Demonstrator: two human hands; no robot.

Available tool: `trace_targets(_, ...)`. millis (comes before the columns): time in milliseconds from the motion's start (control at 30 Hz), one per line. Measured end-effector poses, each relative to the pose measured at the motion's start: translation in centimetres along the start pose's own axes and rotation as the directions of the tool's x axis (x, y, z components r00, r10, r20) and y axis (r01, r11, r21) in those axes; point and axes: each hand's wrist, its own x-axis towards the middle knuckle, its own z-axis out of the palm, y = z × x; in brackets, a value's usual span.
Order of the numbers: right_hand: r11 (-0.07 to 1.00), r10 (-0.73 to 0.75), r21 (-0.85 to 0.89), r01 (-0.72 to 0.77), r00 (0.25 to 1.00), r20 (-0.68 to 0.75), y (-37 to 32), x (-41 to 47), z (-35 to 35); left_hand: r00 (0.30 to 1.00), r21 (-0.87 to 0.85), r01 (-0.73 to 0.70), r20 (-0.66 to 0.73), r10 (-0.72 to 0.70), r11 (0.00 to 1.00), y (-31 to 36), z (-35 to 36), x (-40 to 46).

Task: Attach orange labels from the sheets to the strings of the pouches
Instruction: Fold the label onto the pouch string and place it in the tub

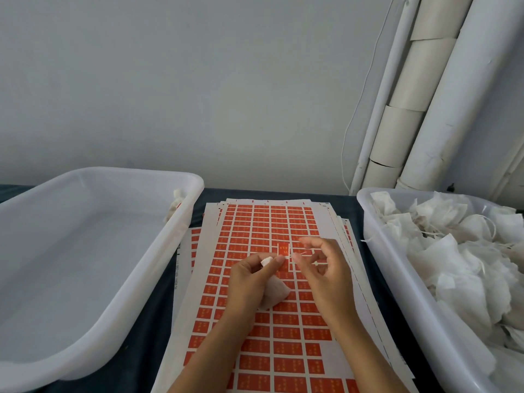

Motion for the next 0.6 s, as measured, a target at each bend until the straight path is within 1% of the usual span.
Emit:
trace_targets(100,1.0,0.014,-0.027,-0.012,0.996,0.087,-0.1,0.0,0.2,0.998,0.014,-0.049,0.051,0.049,0.999,0.0,-0.1,-0.1)
trace_targets(267,0.998,0.031,-0.048,-0.028,0.998,0.062,0.2,-0.1,0.1,0.994,0.058,-0.077,0.08,0.072,0.995,-0.3,-0.2,0.1)
trace_targets(333,0.997,-0.003,-0.073,0.007,0.999,0.05,0.3,0.0,0.0,0.992,0.056,-0.093,0.091,0.088,0.994,-0.4,-0.2,0.2)
trace_targets(400,0.989,-0.091,-0.118,0.093,0.995,0.029,0.4,0.1,-0.2,0.989,0.041,-0.108,0.103,0.104,0.993,-0.2,-0.1,0.1)
trace_targets(467,0.958,-0.231,-0.17,0.229,0.973,0.009,0.3,0.2,-0.6,0.989,0.027,-0.11,0.101,0.107,0.994,-0.1,-0.1,0.1)
trace_targets(533,0.909,-0.358,-0.224,0.351,0.934,0.01,0.1,0.3,-1.1,0.994,0.012,-0.073,0.079,0.072,0.997,0.3,-0.3,0.0)
trace_targets(600,0.87,-0.428,-0.258,0.419,0.903,0.022,0.0,0.3,-1.5,0.994,-0.001,-0.017,0.109,0.017,1.0,0.5,-0.3,-0.1)
